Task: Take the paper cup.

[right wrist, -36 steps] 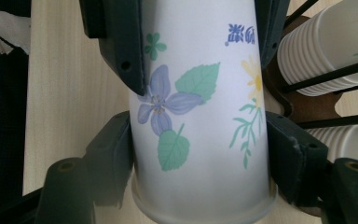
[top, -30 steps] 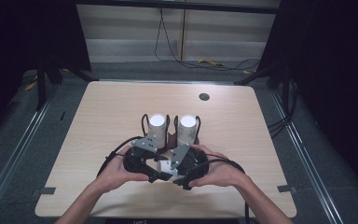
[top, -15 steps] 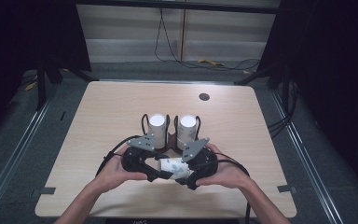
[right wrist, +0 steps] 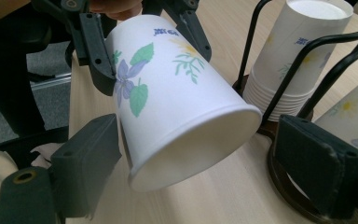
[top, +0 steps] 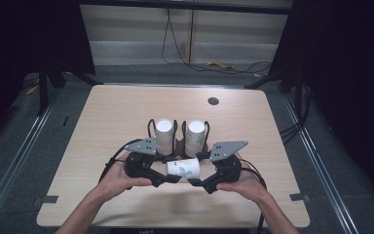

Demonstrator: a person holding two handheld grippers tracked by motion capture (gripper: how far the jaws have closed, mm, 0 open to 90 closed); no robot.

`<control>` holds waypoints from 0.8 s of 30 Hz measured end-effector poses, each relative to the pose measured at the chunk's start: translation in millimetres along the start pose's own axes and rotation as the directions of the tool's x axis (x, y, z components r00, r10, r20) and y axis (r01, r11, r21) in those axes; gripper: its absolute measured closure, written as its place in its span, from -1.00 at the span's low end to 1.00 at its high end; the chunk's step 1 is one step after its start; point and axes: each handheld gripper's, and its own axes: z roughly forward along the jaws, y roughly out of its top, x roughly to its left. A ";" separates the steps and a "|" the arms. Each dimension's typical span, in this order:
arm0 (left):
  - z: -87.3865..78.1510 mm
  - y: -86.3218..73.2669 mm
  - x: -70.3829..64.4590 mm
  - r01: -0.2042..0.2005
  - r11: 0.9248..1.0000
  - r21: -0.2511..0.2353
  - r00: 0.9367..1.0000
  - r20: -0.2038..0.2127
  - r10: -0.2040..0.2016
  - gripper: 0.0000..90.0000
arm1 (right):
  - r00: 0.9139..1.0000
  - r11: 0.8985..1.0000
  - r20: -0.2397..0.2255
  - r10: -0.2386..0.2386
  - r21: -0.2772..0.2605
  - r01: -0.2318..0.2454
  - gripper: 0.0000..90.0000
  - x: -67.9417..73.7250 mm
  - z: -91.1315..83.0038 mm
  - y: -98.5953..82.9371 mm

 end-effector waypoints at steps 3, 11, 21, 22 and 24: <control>-0.8 0.4 -0.2 0.006 1.000 -0.015 1.000 0.014 -0.006 -0.19 | 1.000 0.999 -0.009 0.022 -0.031 -0.022 -0.69 -0.6 -1.6 -3.8; -4.0 0.2 -0.4 -0.002 0.998 -0.057 1.000 0.005 0.002 -0.19 | 0.998 0.994 -0.021 0.065 -0.089 -0.067 -0.68 -1.0 -6.9 -9.6; -9.9 -0.6 1.1 0.015 0.990 -0.142 1.000 0.021 -0.012 -0.20 | 0.994 0.988 -0.055 0.093 -0.118 -0.099 -0.68 -2.6 -6.2 -12.7; -10.9 -0.5 1.1 0.007 0.990 -0.141 1.000 0.019 -0.004 -0.20 | 0.993 0.986 -0.063 0.099 -0.130 -0.106 -0.68 -2.7 -6.2 -12.6; -12.8 -0.3 -0.3 -0.009 0.985 -0.173 0.999 0.037 0.016 -0.20 | 0.991 0.979 -0.078 0.110 -0.165 -0.122 -0.68 -4.1 -8.5 -11.6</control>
